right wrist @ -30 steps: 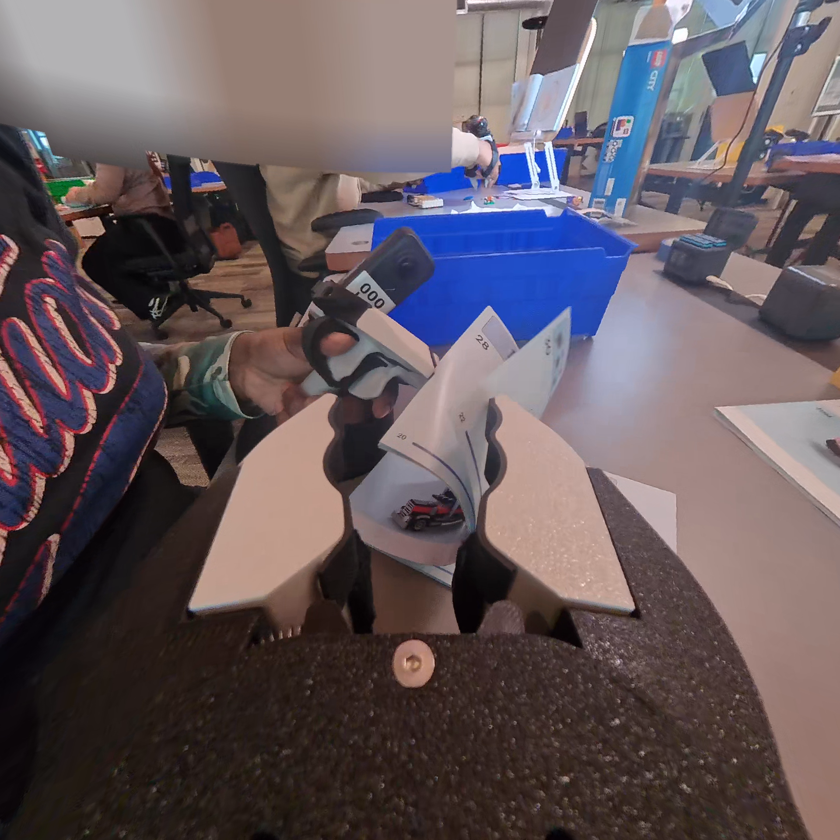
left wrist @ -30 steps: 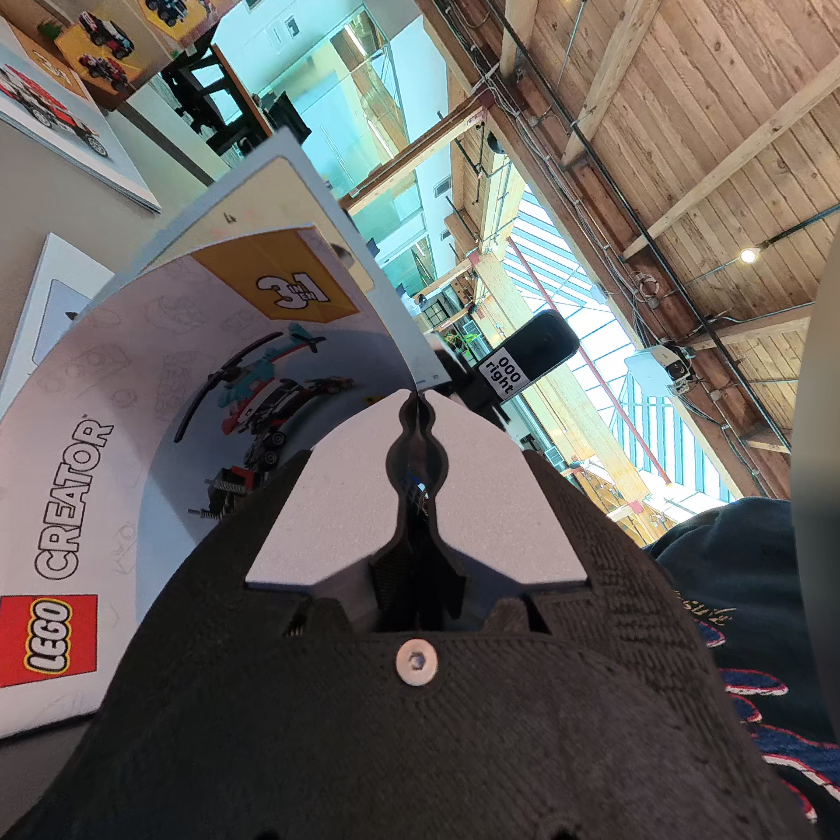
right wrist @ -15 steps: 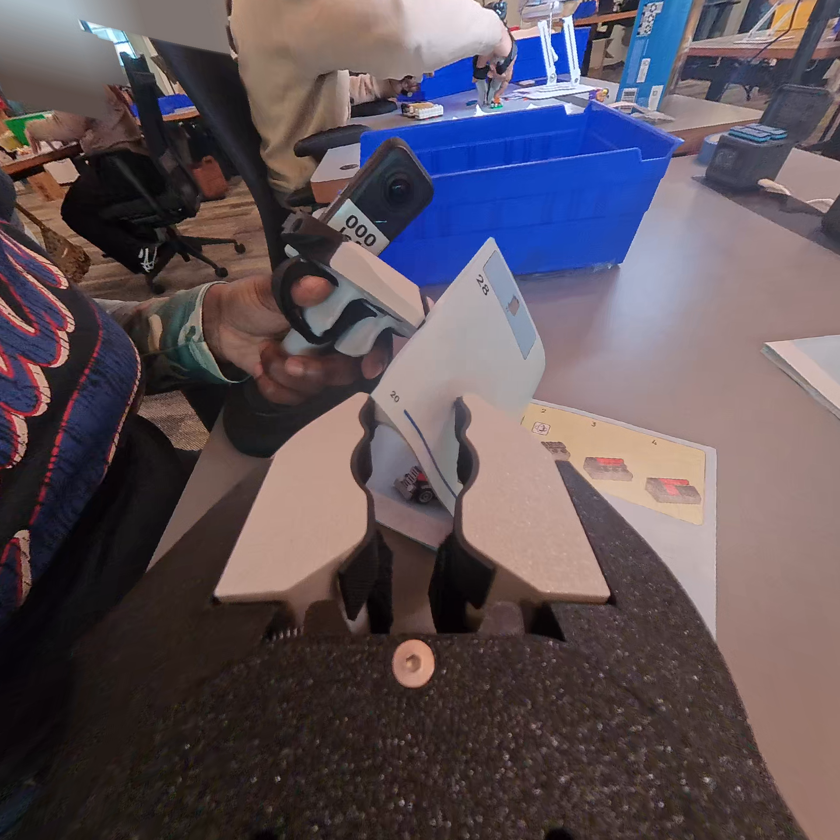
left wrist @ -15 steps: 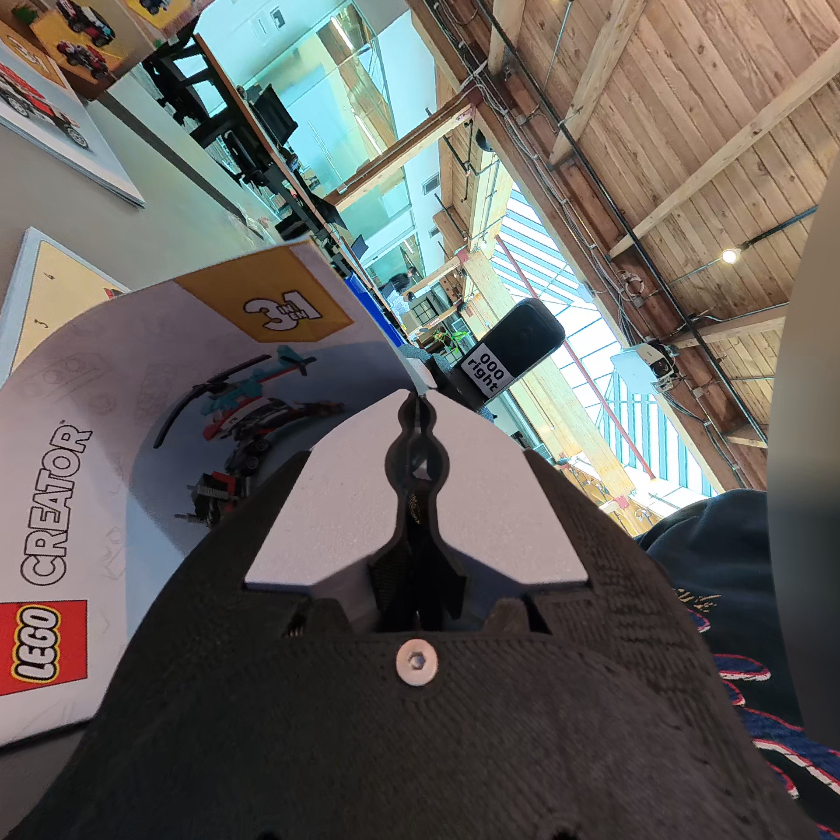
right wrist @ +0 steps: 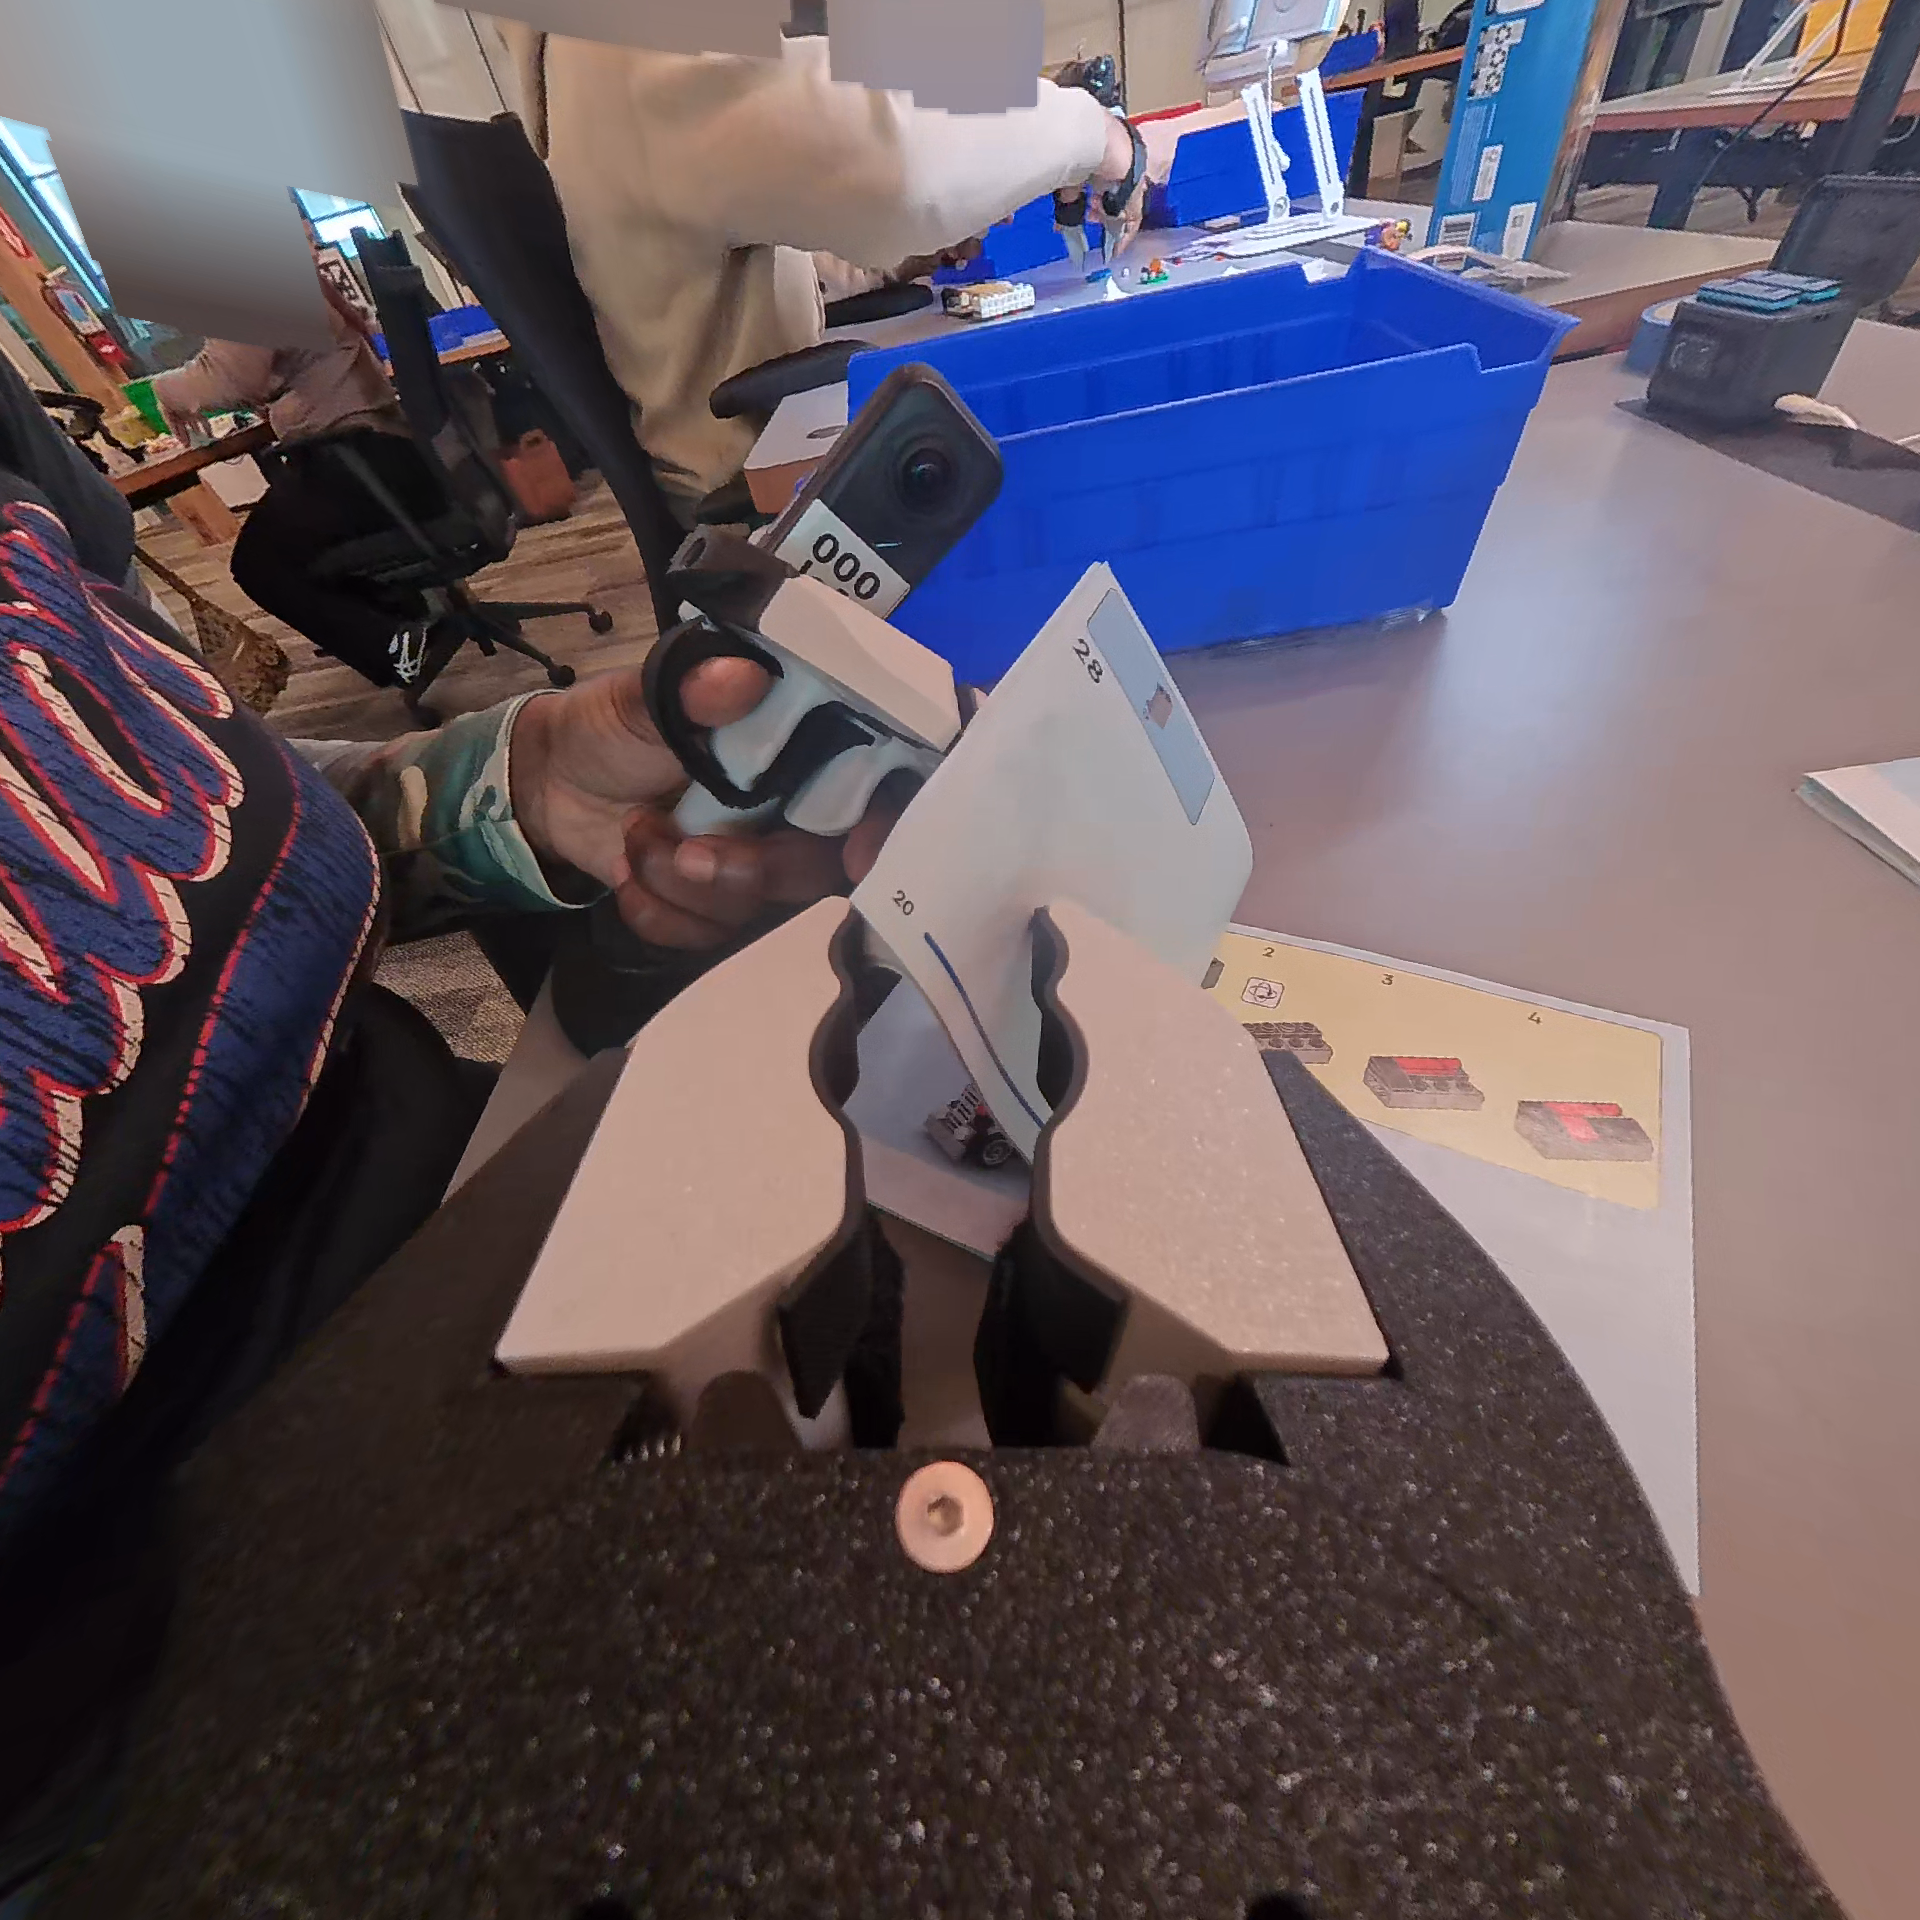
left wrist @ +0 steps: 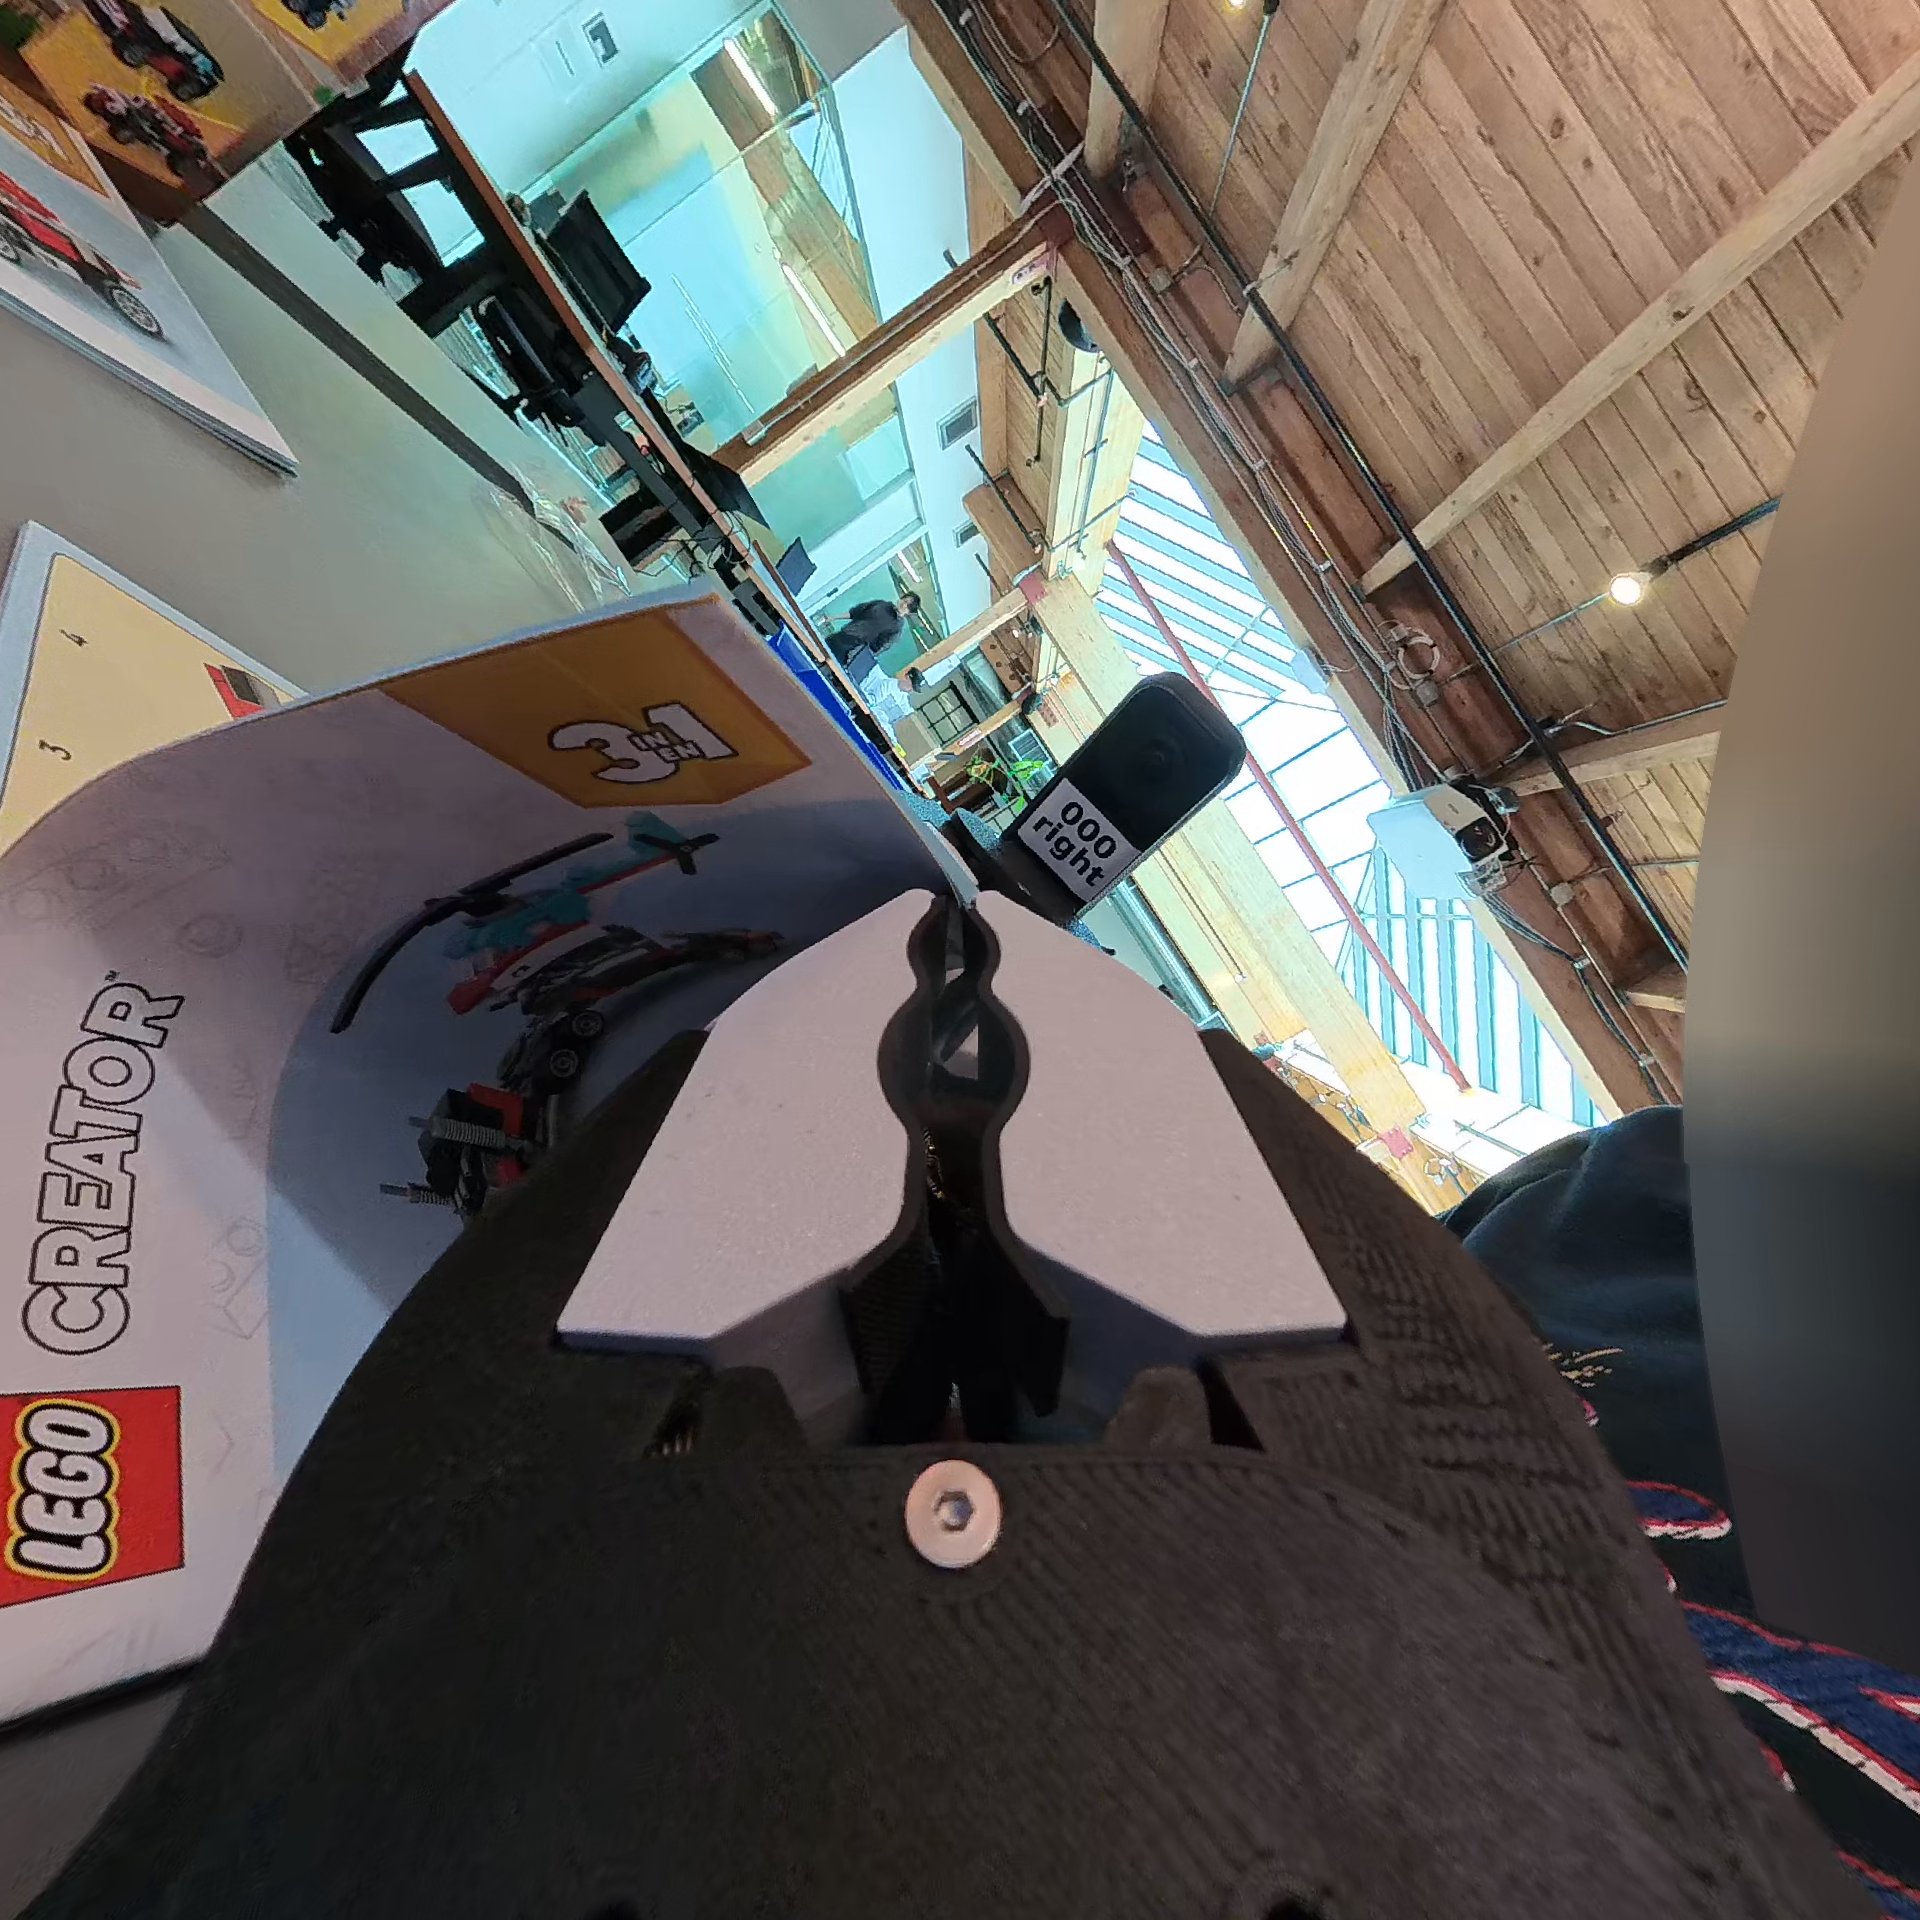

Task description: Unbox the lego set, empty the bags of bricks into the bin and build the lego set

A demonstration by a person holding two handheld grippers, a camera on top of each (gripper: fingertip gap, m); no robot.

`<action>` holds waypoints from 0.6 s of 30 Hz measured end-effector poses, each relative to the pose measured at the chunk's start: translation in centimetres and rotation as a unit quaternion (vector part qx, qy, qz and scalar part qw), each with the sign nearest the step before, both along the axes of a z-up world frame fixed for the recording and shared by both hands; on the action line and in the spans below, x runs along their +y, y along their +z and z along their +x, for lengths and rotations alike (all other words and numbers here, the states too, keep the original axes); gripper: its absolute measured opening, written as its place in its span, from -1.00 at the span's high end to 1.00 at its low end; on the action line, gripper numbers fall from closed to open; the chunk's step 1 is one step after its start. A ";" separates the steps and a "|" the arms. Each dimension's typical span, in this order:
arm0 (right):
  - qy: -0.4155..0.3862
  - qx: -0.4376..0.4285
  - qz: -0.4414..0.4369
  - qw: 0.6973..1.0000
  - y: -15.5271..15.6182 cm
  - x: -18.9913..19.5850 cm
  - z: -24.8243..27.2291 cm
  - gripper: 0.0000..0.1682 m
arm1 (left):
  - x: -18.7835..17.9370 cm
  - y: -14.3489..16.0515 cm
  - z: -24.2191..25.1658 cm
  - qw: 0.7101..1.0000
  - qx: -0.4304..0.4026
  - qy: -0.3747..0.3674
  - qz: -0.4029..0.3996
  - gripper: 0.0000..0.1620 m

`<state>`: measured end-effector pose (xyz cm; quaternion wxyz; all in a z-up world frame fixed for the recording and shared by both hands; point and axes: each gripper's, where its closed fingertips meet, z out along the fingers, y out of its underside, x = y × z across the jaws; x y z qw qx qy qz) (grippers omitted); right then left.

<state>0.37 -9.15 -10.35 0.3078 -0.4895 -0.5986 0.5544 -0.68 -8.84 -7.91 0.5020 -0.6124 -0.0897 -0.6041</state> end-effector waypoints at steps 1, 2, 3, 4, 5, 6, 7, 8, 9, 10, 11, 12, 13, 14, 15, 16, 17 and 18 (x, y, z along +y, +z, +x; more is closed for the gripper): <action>0.000 0.001 -0.002 1.000 0.0 0.0 0.0 0.63 | 0.0 0.0 0.0 1.000 -0.001 -0.001 0.000 0.97; 0.001 0.001 -0.004 1.000 0.1 0.0 0.0 0.63 | 0.0 0.0 0.0 1.000 -0.002 -0.002 0.000 0.97; 0.001 0.001 -0.005 1.000 0.1 0.0 0.0 0.63 | 0.0 0.0 0.0 1.000 -0.003 -0.003 0.001 0.97; 0.001 0.001 -0.005 1.000 0.1 0.0 0.0 0.63 | 0.0 0.0 0.0 1.000 -0.002 -0.003 0.001 0.96; 0.002 0.001 -0.006 1.000 0.1 0.0 0.0 0.63 | 0.0 0.0 0.0 1.000 -0.002 -0.003 0.001 0.96; 0.003 0.001 -0.006 1.000 0.1 0.0 0.0 0.63 | 0.0 0.0 0.0 1.000 -0.002 -0.002 0.001 0.96; 0.002 0.001 -0.006 1.000 0.1 0.0 0.0 0.63 | -0.1 0.0 0.0 1.000 -0.002 -0.002 0.001 0.97; 0.002 0.002 -0.007 1.000 0.1 0.0 0.0 0.63 | -0.1 0.0 0.0 1.000 -0.002 -0.003 0.002 0.97; 0.003 0.002 -0.009 1.000 0.1 0.0 0.0 0.63 | -0.1 0.1 0.0 1.000 -0.002 -0.003 0.002 0.97; 0.003 0.002 -0.011 1.000 0.1 0.0 0.1 0.63 | -0.1 0.1 0.0 1.000 -0.002 -0.004 0.002 0.97; 0.003 0.003 -0.013 1.000 0.2 0.0 0.1 0.63 | -0.1 0.1 0.0 1.000 -0.003 -0.004 0.002 0.97; 0.004 0.003 -0.014 1.000 0.2 0.0 0.1 0.63 | -0.1 0.1 0.0 1.000 -0.003 -0.005 0.003 0.97; 0.004 0.003 -0.015 1.000 0.2 0.0 0.1 0.63 | -0.1 0.1 0.0 1.000 -0.003 -0.005 0.003 0.97; 0.004 0.003 -0.015 1.000 0.2 0.0 0.1 0.63 | -0.1 0.1 0.0 1.000 -0.003 -0.005 0.004 0.97; 0.004 0.003 -0.015 1.000 0.2 0.0 0.1 0.63 | -0.1 0.1 0.0 1.000 -0.003 -0.005 0.004 0.97; 0.004 0.003 -0.016 1.000 0.2 0.0 0.1 0.63 | -0.1 0.1 0.0 1.000 -0.004 -0.005 0.004 0.97; 0.004 0.003 -0.016 1.000 0.2 0.0 0.1 0.63 | -0.1 0.1 0.0 1.000 -0.004 -0.005 0.004 0.97; 0.003 0.003 -0.016 1.000 0.2 0.0 0.1 0.63 | -0.1 0.1 0.0 1.000 -0.004 -0.005 0.005 0.97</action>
